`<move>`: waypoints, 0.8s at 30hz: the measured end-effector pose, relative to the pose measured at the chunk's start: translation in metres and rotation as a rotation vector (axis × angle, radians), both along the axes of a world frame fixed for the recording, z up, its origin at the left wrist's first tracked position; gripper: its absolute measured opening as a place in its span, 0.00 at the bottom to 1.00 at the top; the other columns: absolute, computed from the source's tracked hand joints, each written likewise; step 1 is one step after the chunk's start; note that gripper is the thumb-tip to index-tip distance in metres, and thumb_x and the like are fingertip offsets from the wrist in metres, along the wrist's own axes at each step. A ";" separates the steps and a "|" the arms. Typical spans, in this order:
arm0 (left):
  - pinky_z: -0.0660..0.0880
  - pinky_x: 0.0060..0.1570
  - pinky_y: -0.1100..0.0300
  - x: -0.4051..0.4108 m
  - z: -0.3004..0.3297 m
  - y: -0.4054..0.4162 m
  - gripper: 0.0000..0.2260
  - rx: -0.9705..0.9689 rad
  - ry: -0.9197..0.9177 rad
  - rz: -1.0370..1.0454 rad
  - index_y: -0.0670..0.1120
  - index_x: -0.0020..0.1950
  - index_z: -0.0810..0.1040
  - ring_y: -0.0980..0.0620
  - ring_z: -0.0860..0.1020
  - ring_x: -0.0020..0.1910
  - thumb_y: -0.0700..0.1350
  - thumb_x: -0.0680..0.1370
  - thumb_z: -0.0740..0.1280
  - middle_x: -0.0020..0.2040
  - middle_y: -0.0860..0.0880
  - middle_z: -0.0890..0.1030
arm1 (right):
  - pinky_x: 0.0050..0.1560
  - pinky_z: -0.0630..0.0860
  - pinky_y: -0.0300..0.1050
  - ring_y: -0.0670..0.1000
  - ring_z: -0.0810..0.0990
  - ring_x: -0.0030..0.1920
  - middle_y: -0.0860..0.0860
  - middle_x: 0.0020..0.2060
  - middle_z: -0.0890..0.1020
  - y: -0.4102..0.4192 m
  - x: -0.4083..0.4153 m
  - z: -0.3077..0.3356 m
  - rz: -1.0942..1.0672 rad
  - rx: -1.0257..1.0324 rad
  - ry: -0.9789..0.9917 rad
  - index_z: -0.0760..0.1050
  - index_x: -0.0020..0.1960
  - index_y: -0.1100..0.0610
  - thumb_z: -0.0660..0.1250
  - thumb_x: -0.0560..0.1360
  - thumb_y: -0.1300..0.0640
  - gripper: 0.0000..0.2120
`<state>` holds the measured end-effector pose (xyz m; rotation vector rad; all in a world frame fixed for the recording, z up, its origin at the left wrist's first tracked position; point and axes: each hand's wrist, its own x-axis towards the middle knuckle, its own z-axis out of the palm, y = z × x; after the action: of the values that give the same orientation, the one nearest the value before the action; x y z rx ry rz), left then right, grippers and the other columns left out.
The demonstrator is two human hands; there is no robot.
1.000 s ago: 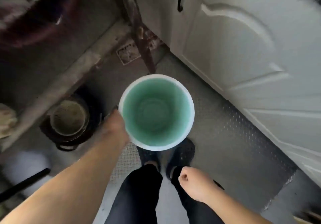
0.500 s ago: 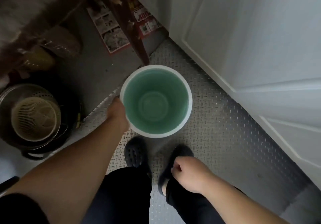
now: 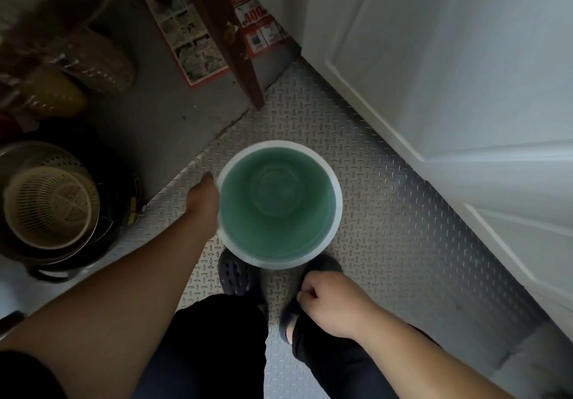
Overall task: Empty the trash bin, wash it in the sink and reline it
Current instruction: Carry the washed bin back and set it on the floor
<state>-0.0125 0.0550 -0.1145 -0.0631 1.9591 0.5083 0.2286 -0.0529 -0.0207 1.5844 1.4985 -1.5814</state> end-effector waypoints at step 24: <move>0.75 0.55 0.56 -0.005 0.013 0.031 0.16 -0.044 0.464 -0.433 0.38 0.72 0.69 0.41 0.74 0.68 0.40 0.85 0.56 0.70 0.39 0.74 | 0.31 0.69 0.41 0.44 0.76 0.35 0.47 0.36 0.80 -0.026 0.001 0.002 -0.074 0.064 0.003 0.74 0.42 0.53 0.60 0.75 0.46 0.11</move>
<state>-0.0171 0.0862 -0.1013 0.4807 2.3462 0.2007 0.2300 -0.0793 -0.0185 1.6919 1.5226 -1.5913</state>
